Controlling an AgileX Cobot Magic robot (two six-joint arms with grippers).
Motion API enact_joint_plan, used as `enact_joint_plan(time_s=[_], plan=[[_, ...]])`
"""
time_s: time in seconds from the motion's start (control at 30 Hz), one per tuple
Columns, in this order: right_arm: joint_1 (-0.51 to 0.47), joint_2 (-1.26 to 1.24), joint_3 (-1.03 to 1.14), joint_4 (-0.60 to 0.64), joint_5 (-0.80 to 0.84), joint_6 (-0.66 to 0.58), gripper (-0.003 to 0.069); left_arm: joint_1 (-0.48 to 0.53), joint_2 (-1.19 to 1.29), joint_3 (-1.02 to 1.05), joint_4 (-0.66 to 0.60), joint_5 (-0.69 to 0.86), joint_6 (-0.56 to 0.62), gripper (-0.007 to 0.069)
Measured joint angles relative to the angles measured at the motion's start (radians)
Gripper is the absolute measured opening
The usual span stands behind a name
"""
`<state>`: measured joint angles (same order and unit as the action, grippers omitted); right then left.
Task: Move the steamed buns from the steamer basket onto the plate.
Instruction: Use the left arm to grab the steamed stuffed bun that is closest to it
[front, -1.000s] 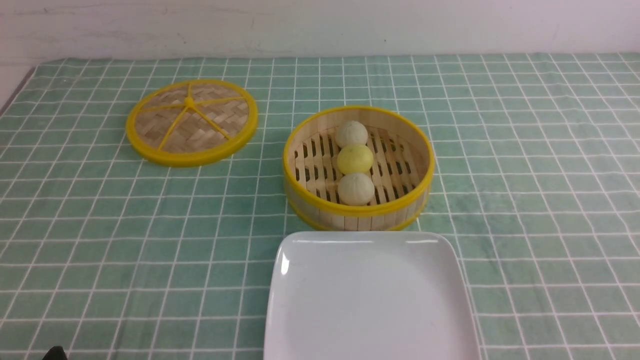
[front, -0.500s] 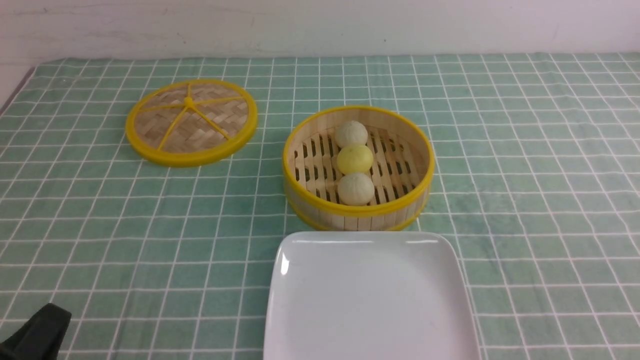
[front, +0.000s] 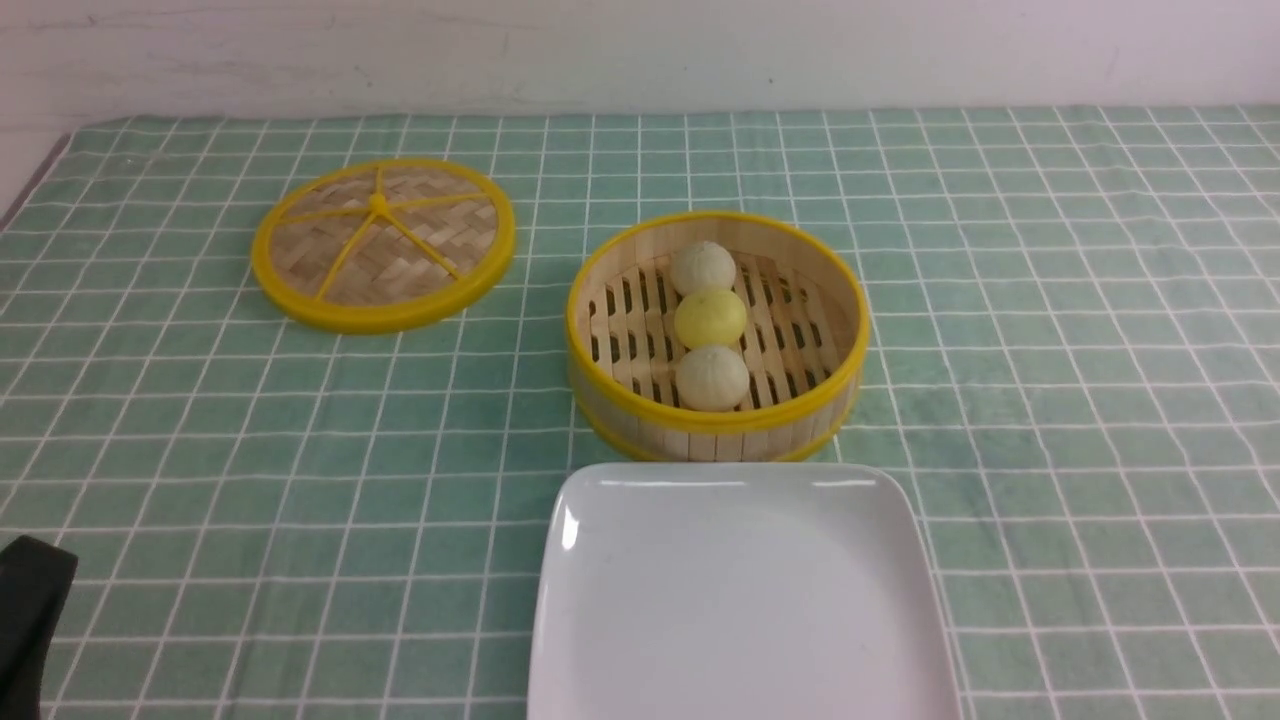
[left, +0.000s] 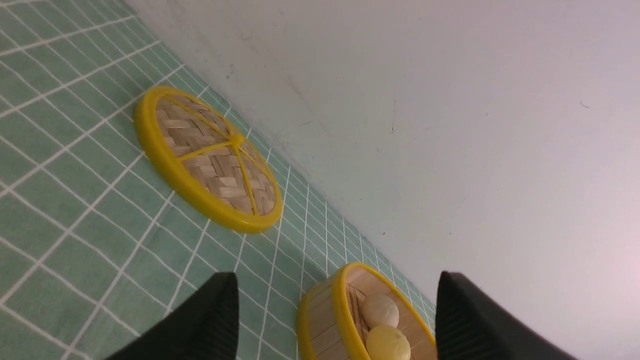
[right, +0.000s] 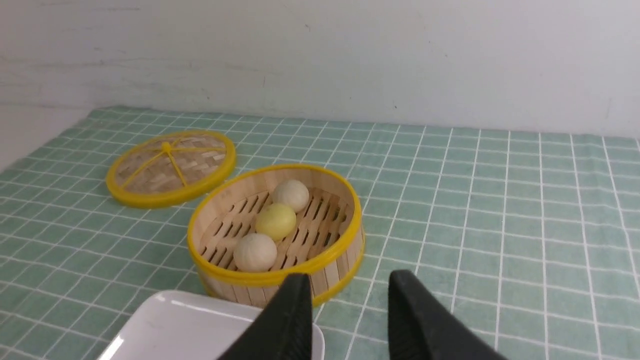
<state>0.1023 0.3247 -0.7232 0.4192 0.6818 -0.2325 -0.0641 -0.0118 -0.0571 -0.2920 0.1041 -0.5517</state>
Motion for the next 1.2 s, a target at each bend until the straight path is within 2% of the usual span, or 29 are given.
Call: enact_joint_plan(time_s=[0.17, 0.43, 0.57, 0.67, 0.73, 0.77, 0.8, 0.87, 0.9, 1.03, 1.2], plan=[[0.000, 0.026, -0.004, 0.049, -0.022, -0.039, 0.0240, 0.000, 0.000, 0.000, -0.009, 0.002, 0.007, 0.0526], [0.000, 0.034, -0.004, 0.060, -0.022, -0.052, 0.0240, 0.000, 0.000, 0.000, -0.044, -0.006, 0.006, 0.0526], [0.000, 0.034, -0.004, 0.060, -0.013, -0.081, 0.0240, 0.000, 0.000, 0.001, -0.122, -0.104, 0.001, 0.0526], [0.000, 0.036, -0.004, 0.061, -0.008, -0.089, 0.0240, 0.000, 0.000, -0.017, -0.122, -0.133, 0.024, 0.0526], [0.000, 0.040, -0.004, 0.064, -0.005, -0.089, 0.0240, 0.000, 0.000, -0.038, -0.106, -0.104, 0.041, 0.0526], [0.000, 0.053, -0.006, 0.070, 0.008, -0.090, 0.0240, 0.000, 0.000, -0.093, -0.068, -0.010, 0.073, 0.0526], [0.000, 0.060, -0.009, 0.071, 0.015, -0.090, 0.0240, 0.000, 0.000, -0.099, -0.064, 0.002, 0.076, 0.0526], [0.000, 0.097, -0.029, 0.075, 0.039, -0.090, 0.0240, 0.000, 0.000, -0.180, -0.032, 0.143, 0.123, 0.0526], [0.000, 0.107, -0.031, 0.077, 0.043, -0.090, 0.0240, 0.000, 0.000, -0.194, -0.029, 0.163, 0.130, 0.0526], [0.000, 0.266, -0.139, 0.079, 0.112, -0.109, 0.0240, 0.000, 0.059, -0.355, -0.018, 0.344, 0.219, 0.0526], [0.000, 0.472, -0.337, 0.083, 0.196, -0.161, 0.0240, 0.000, 0.184, -0.508, -0.018, 0.484, 0.320, 0.0526]])
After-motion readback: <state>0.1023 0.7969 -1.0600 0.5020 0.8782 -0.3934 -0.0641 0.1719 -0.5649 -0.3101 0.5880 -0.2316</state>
